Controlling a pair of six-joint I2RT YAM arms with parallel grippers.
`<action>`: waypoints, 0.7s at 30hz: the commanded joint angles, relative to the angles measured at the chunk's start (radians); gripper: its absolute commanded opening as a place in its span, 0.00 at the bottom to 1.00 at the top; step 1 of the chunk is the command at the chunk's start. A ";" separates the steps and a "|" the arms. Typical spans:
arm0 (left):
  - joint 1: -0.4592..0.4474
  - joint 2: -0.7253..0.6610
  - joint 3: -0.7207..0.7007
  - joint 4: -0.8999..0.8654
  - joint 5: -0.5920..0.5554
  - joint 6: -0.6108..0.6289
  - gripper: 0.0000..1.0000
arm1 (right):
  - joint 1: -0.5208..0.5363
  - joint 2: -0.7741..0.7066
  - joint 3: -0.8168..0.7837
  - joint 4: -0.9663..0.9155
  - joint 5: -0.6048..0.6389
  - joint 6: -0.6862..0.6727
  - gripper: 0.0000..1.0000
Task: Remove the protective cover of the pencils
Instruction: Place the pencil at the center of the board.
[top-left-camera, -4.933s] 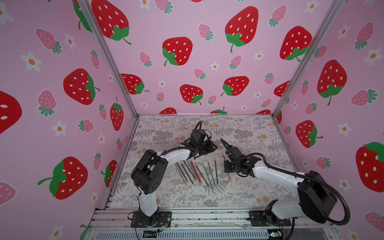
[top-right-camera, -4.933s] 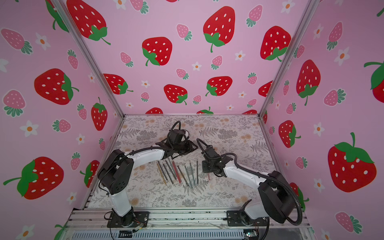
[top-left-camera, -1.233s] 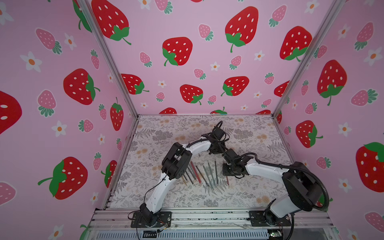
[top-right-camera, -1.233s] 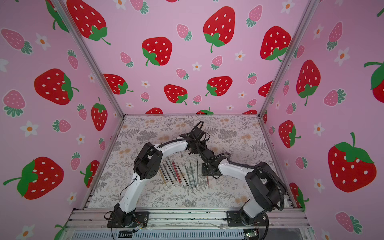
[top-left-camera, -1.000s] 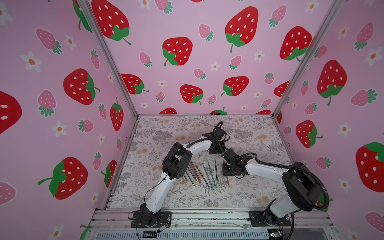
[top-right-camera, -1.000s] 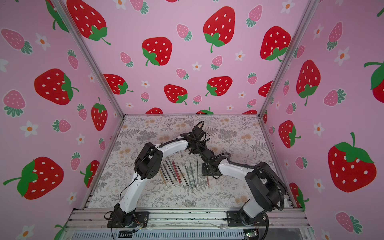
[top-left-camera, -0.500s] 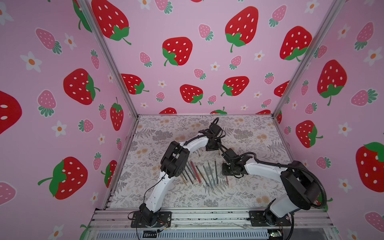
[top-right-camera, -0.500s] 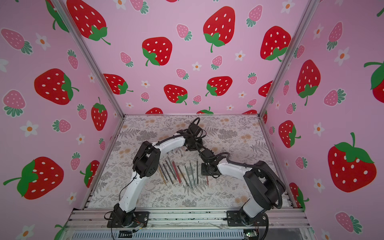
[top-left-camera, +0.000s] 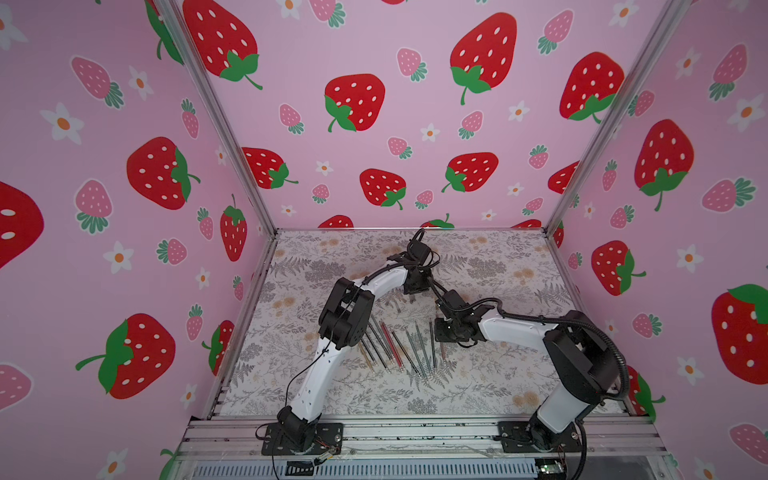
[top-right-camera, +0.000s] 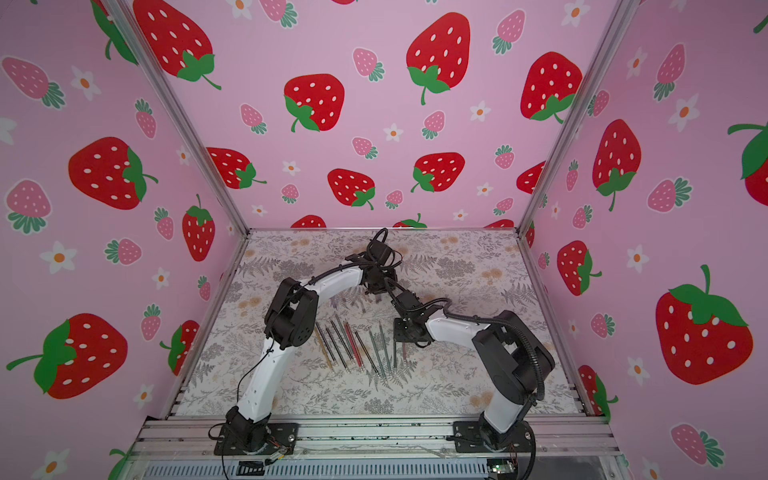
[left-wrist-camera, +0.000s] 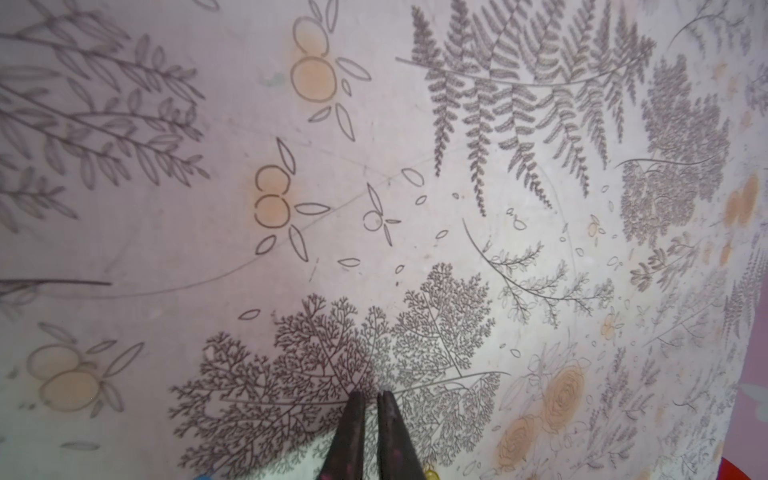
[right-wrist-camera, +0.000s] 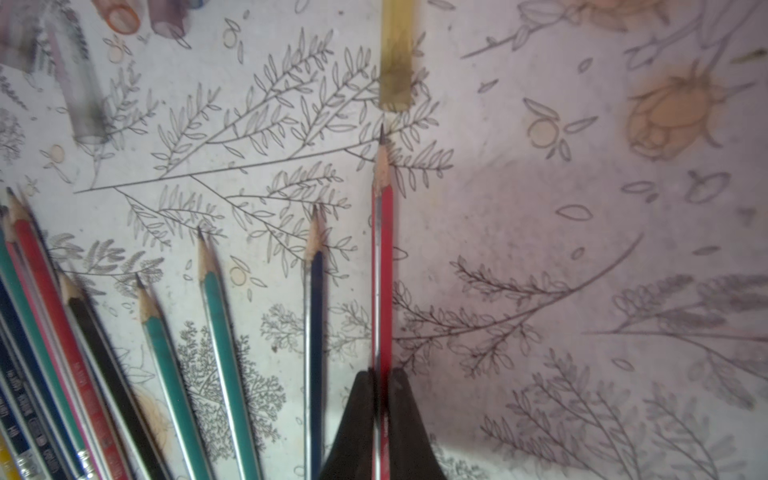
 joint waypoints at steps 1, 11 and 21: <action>-0.005 -0.001 0.015 -0.020 0.009 0.006 0.13 | 0.009 0.064 -0.035 -0.072 -0.031 0.024 0.10; -0.005 -0.119 -0.092 0.028 0.015 0.004 0.16 | 0.023 0.027 -0.042 -0.081 -0.023 0.031 0.14; -0.006 -0.409 -0.302 0.077 -0.045 0.002 0.20 | 0.056 -0.166 -0.049 -0.202 0.076 0.038 0.29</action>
